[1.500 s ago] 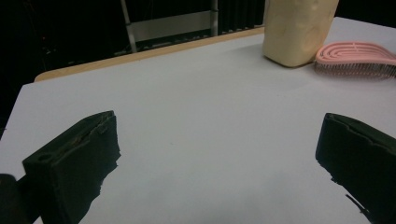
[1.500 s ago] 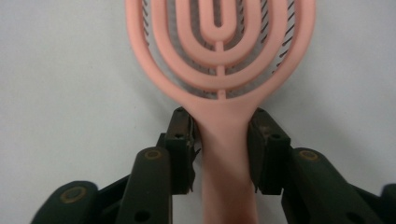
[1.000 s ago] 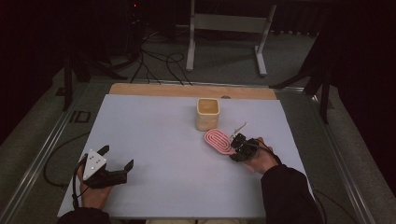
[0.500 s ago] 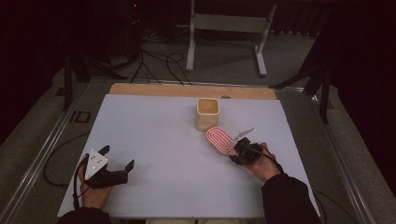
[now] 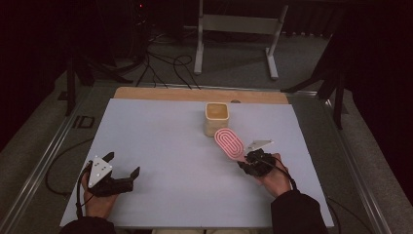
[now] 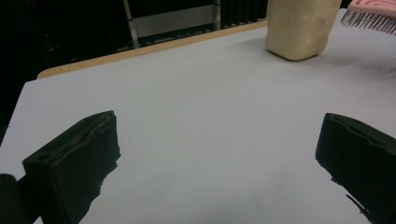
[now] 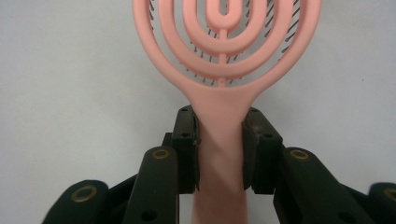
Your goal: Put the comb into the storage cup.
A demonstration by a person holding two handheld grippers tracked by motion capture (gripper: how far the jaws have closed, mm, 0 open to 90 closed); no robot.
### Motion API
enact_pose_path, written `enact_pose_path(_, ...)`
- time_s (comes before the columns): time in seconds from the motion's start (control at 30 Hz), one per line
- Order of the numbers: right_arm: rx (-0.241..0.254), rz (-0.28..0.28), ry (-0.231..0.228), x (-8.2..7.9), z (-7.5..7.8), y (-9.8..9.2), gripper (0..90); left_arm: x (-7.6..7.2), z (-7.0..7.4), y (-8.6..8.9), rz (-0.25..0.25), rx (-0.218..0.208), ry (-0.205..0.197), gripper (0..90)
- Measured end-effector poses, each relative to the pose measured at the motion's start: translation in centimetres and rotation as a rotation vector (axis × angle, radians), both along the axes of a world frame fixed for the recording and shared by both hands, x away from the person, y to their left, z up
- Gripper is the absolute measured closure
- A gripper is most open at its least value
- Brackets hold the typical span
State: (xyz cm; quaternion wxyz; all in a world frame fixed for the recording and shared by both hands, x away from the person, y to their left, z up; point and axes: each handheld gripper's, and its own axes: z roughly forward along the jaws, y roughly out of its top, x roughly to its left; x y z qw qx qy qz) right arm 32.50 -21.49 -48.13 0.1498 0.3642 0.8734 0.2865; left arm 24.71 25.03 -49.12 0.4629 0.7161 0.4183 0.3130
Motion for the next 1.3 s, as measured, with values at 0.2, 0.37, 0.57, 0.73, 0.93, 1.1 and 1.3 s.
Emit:
enact_pose_path(0.2, 0.055, -0.002, -0.034, -0.7, 0.5, -0.1, 69.6, 0.0, 0.0, 0.0, 0.004, 0.002, 0.002, 0.2)
enact_pose_path(0.37, 0.103, -0.011, -0.064, -1.2, 0.8, -0.3, 69.6, 0.1, 0.0, 0.0, 0.009, 0.003, 0.007, 0.2)
enact_pose_path(0.57, 0.141, -0.023, -0.086, -1.9, 0.6, -0.6, 69.6, 0.2, -0.1, 0.1, 0.010, -0.004, 0.014, 0.2)
enact_pose_path(0.73, 0.146, -0.033, -0.093, -2.0, 0.6, -0.8, 69.6, 0.2, -0.1, 0.1, 0.019, -0.006, 0.024, 0.2)
enact_pose_path(0.93, 0.191, -0.064, -0.125, -2.2, 0.7, -0.8, 69.6, 0.4, -0.2, -0.1, 0.027, -0.003, 0.039, 0.2)
enact_pose_path(1.1, 0.205, -0.063, -0.149, -2.3, 0.7, -0.4, 69.6, 0.4, -0.2, -0.7, 0.018, 0.008, 0.044, 0.2)
enact_pose_path(1.3, 0.219, -0.070, -0.166, -2.4, 0.5, 0.1, 69.6, 0.5, 0.3, -1.6, 0.004, 0.001, 0.041, 0.2)
